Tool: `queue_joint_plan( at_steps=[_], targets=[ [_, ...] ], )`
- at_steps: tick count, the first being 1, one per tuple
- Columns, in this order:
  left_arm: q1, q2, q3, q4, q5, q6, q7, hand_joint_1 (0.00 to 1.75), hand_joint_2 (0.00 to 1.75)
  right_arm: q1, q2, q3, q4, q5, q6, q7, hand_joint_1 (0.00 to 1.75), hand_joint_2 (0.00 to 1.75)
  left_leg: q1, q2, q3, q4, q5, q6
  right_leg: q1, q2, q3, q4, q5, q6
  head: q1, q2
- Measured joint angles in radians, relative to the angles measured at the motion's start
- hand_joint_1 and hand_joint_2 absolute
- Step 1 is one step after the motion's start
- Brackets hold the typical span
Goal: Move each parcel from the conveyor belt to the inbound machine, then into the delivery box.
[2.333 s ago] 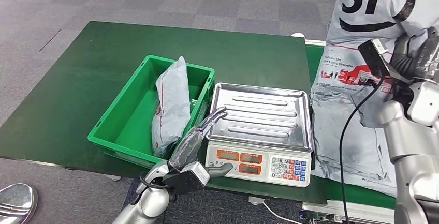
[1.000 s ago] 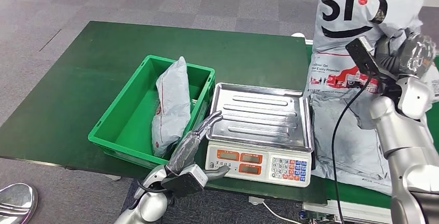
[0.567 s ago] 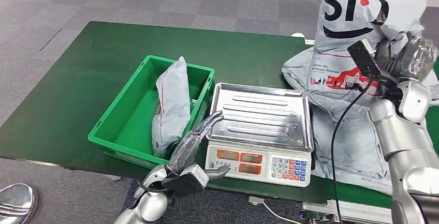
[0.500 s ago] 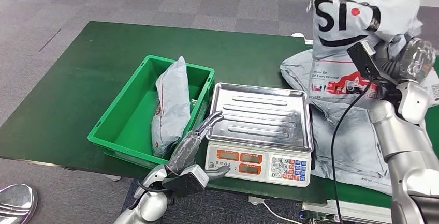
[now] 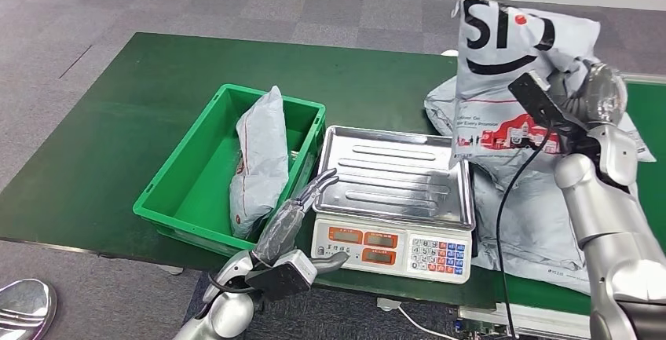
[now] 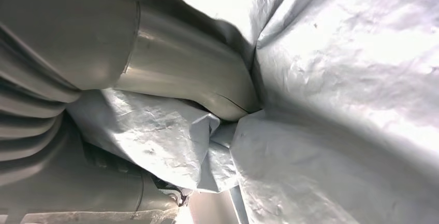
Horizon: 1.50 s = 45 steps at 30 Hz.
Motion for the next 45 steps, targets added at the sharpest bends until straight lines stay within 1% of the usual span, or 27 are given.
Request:
queue_joint_plan(
  at_steps=[6,9,12,16,20,23,26,30,36,40,41,44,45],
  targets=[
    [-0.002,0.001,0.000,0.002,0.000,-0.009,-0.007,0.00,1.75,0.008,0.043,0.074,0.003,-0.078,0.121,-0.058,1.75,1.75,0.000,0.000,0.000,0.000,0.000,-0.001,0.001,0.000,0.000,0.000,0.000,0.000,0.000,0.000],
    [-0.005,0.002,0.000,0.005,0.000,-0.010,-0.011,0.00,1.75,0.010,0.073,0.117,0.011,-0.100,0.158,-0.068,1.75,1.75,0.001,0.000,0.000,0.000,0.000,-0.001,0.001,0.000,-0.001,0.000,0.000,0.000,0.000,0.000],
    [-0.006,0.003,0.000,0.008,0.000,-0.011,-0.011,0.00,1.75,0.013,0.095,0.142,0.018,-0.106,0.164,-0.070,1.75,1.75,0.001,0.000,0.000,0.000,0.000,-0.001,0.001,0.000,-0.001,0.000,0.000,0.000,0.000,0.000],
    [-0.006,0.005,0.000,0.009,0.000,-0.011,-0.012,0.00,1.75,0.013,0.107,0.159,0.025,-0.116,0.167,-0.074,1.75,1.75,0.000,0.000,0.000,0.000,0.000,-0.001,0.000,0.000,-0.001,0.000,0.000,0.000,0.000,0.000],
    [-0.009,0.007,0.000,0.010,0.000,-0.011,-0.017,0.00,1.75,0.010,0.127,0.185,0.037,-0.128,0.201,-0.077,1.75,1.75,0.000,0.000,0.000,0.000,0.000,-0.001,0.000,0.000,0.000,0.000,0.000,0.000,0.000,0.000],
    [-0.019,0.007,0.000,0.013,0.000,-0.014,-0.024,0.00,1.75,0.004,0.153,0.219,0.059,-0.126,0.223,-0.065,1.75,1.75,0.001,0.001,0.000,0.000,0.001,-0.001,0.001,0.001,-0.001,0.000,0.000,0.000,0.000,0.000],
    [-0.032,0.007,0.000,0.020,0.000,-0.018,-0.029,0.00,1.75,-0.003,0.174,0.258,0.093,-0.105,0.230,-0.034,1.75,1.75,0.001,0.000,0.000,0.000,0.001,-0.001,0.001,0.000,-0.001,0.000,0.000,0.000,0.000,0.000],
    [-0.042,0.007,0.000,0.027,0.000,-0.026,-0.032,0.00,1.75,-0.006,0.182,0.303,0.150,-0.083,0.233,-0.001,1.75,1.75,0.001,0.000,0.000,0.000,0.001,-0.001,0.001,0.000,0.000,0.000,0.000,0.000,0.000,0.000],
    [-0.055,0.007,0.000,0.044,0.008,-0.031,-0.041,0.00,1.75,-0.001,0.189,0.341,0.232,-0.082,0.238,-0.008,1.75,1.75,0.001,0.000,0.000,0.000,0.001,-0.001,0.001,0.000,0.000,0.000,0.000,0.000,0.000,0.000],
    [-0.060,0.006,0.000,0.053,0.009,-0.032,-0.042,0.00,1.75,0.002,0.200,0.356,0.259,-0.075,0.237,0.006,1.75,1.75,0.001,0.000,0.000,0.000,0.001,-0.001,0.001,0.000,-0.001,0.000,0.000,0.000,0.000,0.000],
    [-0.061,0.006,0.000,0.055,0.009,-0.032,-0.042,0.00,1.75,0.002,0.202,0.361,0.266,-0.073,0.236,0.011,1.37,1.75,0.001,0.000,0.000,0.000,0.001,-0.001,0.001,0.000,-0.001,0.000,0.000,0.000,0.000,0.000],
    [-0.063,0.006,0.000,0.060,0.010,-0.032,-0.043,0.00,1.75,-0.001,0.208,0.374,0.286,-0.070,0.235,0.020,0.06,0.44,0.001,0.000,0.000,0.000,0.001,-0.001,0.001,0.000,-0.001,0.000,0.000,0.000,0.000,0.000],
    [-0.064,0.006,0.000,0.061,0.010,-0.032,-0.043,0.00,1.75,-0.002,0.209,0.378,0.292,-0.071,0.235,0.021,0.00,0.00,0.001,0.000,0.000,0.000,0.001,-0.001,0.001,0.000,-0.001,0.000,0.000,0.000,0.000,0.000]
  ],
)
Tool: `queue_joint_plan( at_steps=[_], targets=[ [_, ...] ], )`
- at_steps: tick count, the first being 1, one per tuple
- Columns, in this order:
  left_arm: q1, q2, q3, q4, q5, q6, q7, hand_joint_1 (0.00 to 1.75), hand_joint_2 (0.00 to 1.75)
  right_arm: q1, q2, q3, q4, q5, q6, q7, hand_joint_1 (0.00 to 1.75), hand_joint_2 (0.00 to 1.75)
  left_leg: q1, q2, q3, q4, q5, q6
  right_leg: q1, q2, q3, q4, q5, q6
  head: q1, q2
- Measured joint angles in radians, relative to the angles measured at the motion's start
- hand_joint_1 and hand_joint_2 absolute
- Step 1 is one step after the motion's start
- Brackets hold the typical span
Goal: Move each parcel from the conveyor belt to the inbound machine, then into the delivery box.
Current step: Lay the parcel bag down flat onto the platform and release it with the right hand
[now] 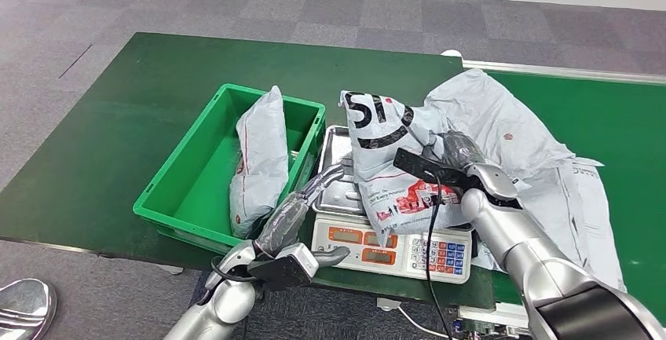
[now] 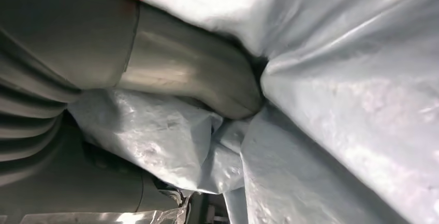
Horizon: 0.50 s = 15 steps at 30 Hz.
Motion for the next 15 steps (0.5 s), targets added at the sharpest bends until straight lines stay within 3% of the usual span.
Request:
queue_joint_plan(
  at_steps=[15],
  targets=[
    [0.000,-0.008,0.000,0.001,0.006,0.000,0.001,0.00,1.75,-0.001,0.002,0.007,0.027,-0.035,0.006,-0.027,0.00,0.00,0.000,0.000,0.000,0.000,0.000,0.000,0.000,0.000,0.000,0.000,0.000,0.000,0.000,0.000]
  ],
)
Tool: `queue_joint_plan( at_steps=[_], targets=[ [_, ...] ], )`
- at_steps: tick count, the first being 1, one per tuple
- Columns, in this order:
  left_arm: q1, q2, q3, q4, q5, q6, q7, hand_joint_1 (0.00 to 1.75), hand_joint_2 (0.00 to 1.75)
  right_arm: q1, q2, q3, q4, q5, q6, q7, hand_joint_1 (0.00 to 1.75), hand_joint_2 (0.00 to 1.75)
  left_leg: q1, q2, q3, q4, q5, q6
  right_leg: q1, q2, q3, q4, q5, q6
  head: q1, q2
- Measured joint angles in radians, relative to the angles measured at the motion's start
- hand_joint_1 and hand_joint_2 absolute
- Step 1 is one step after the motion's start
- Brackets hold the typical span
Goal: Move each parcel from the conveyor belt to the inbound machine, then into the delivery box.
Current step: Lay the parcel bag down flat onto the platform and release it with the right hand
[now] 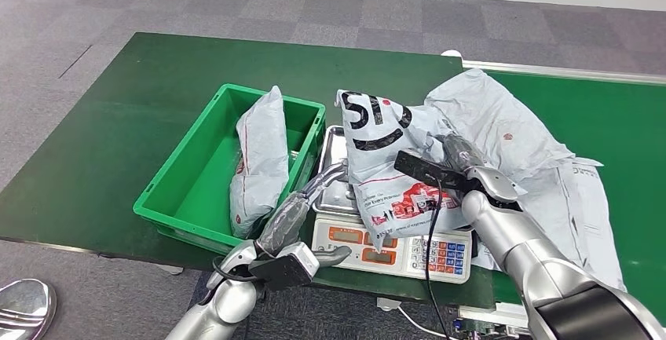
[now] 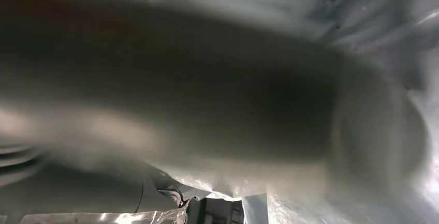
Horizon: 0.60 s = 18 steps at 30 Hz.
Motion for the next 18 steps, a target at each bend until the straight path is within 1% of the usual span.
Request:
queue_joint_plan(
  at_steps=[3,7,11,14,18],
  targets=[
    [0.000,0.000,0.000,0.000,0.000,0.000,0.000,0.00,1.75,0.001,-0.004,0.000,0.000,-0.014,-0.005,-0.009,0.00,0.00,0.000,0.000,0.000,0.000,0.000,0.000,0.000,0.000,0.000,0.000,0.000,0.000,0.000,0.000],
    [0.000,0.000,0.000,0.000,0.002,0.000,-0.002,0.00,1.75,0.007,-0.020,-0.001,-0.008,-0.046,-0.027,-0.041,0.00,0.00,0.000,0.000,0.000,0.000,0.000,0.000,0.000,0.000,0.000,0.000,0.000,0.000,0.000,0.000],
    [0.000,0.001,0.000,0.003,0.006,0.004,-0.014,0.00,1.75,0.026,-0.046,-0.014,-0.054,-0.092,-0.091,-0.095,0.00,0.00,0.000,0.000,0.000,0.001,0.000,0.000,0.000,0.000,0.000,0.000,0.000,0.000,0.000,0.000],
    [-0.003,0.001,0.000,0.008,0.015,0.010,-0.026,0.00,1.75,0.060,-0.069,-0.053,-0.137,-0.146,-0.163,-0.153,0.00,0.00,0.000,0.000,0.000,0.001,0.000,0.000,0.000,0.000,0.000,0.000,0.000,0.000,0.000,0.000],
    [-0.013,0.001,0.000,0.019,0.024,0.013,-0.035,0.00,1.75,0.135,-0.095,-0.143,-0.304,-0.233,-0.236,-0.256,0.00,0.00,0.000,0.000,0.000,0.001,0.000,0.000,0.000,0.000,0.000,0.000,0.000,0.000,0.000,0.000]
  ],
)
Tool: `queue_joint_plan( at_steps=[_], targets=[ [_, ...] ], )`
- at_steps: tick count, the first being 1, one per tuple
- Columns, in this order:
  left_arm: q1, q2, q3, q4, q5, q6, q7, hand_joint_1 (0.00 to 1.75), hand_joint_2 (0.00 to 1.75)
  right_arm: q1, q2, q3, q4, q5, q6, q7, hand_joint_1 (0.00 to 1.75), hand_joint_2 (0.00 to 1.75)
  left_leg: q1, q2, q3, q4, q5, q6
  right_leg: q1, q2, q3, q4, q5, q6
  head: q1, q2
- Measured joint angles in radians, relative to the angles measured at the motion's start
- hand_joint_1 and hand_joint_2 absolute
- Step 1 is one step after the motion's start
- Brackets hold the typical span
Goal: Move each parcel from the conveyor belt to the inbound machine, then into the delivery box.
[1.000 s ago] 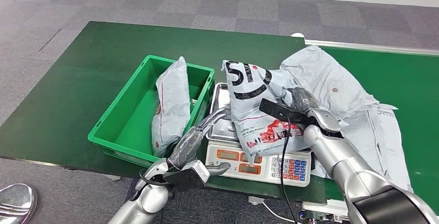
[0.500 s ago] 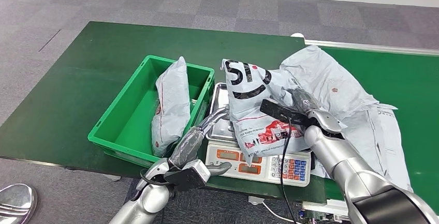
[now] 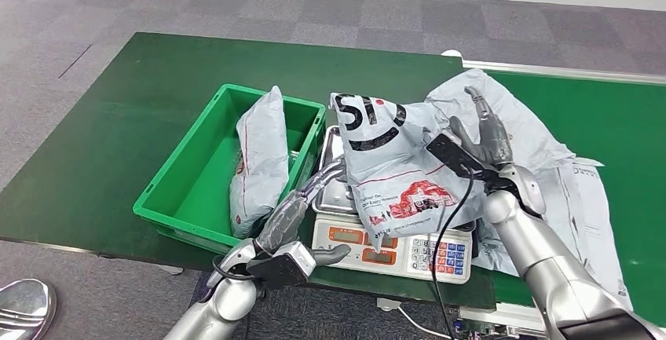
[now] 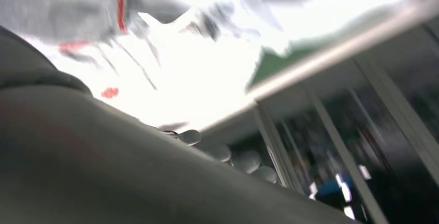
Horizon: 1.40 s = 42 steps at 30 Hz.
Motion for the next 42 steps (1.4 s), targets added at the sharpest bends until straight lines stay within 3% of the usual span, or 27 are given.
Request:
queue_joint_plan(
  at_steps=[3,8,13,16,19,27,35,42],
  targets=[
    [-0.006,0.000,0.000,0.010,0.002,0.006,-0.005,0.00,1.75,0.062,-0.006,-0.064,-0.126,-0.073,0.004,-0.079,0.00,0.00,0.000,0.000,0.000,0.000,0.000,0.000,0.000,0.000,0.000,0.000,0.000,0.000,0.000,0.000],
    [-0.011,0.002,0.000,0.023,0.012,0.019,-0.008,0.00,1.75,0.170,0.002,-0.151,-0.359,-0.236,0.097,-0.166,0.00,0.00,0.000,0.000,-0.001,0.000,0.000,0.000,0.000,0.000,0.000,0.000,0.000,0.000,0.000,0.000],
    [-0.011,0.002,0.000,0.027,0.014,0.028,0.001,0.00,1.75,0.248,0.013,-0.209,-0.567,-0.261,0.069,-0.144,0.00,0.00,0.000,0.000,0.000,0.000,0.000,0.000,0.000,0.000,0.000,0.000,-0.001,0.000,0.000,0.000],
    [0.004,0.006,0.000,0.019,0.012,0.039,0.011,0.00,1.75,0.320,0.014,-0.228,-0.643,-0.185,0.045,-0.082,0.00,0.00,0.000,0.000,0.000,0.000,-0.001,0.001,0.000,-0.001,0.001,0.000,-0.001,0.000,0.000,0.000],
    [0.029,0.012,0.001,0.000,0.007,0.046,0.015,0.00,1.75,0.423,0.022,-0.241,-0.712,-0.116,0.005,-0.074,0.00,0.00,0.000,-0.001,-0.001,0.000,-0.002,0.001,0.000,-0.001,0.000,0.000,-0.002,0.001,0.000,0.000],
    [0.060,0.014,0.008,-0.049,-0.012,0.044,0.033,0.00,1.75,0.680,0.113,-0.310,-0.911,-0.134,-0.036,-0.121,0.00,0.00,0.000,0.000,-0.001,-0.001,-0.004,0.000,0.000,-0.001,0.000,0.000,-0.004,0.000,0.000,0.000],
    [0.069,0.014,0.010,-0.069,-0.019,0.042,0.034,0.00,1.75,0.757,0.159,-0.351,-0.989,-0.143,-0.037,-0.121,0.00,0.00,0.000,0.001,0.000,0.000,-0.005,0.000,0.000,0.000,0.001,-0.001,-0.004,0.000,0.000,0.000],
    [0.078,0.009,0.012,-0.084,-0.029,0.034,0.040,0.00,1.75,0.878,0.253,-0.398,-1.069,-0.305,-0.019,-0.168,0.00,0.00,0.000,0.000,0.001,0.000,-0.006,0.000,0.000,0.000,0.001,0.000,-0.005,0.000,0.000,0.000]
  ],
)
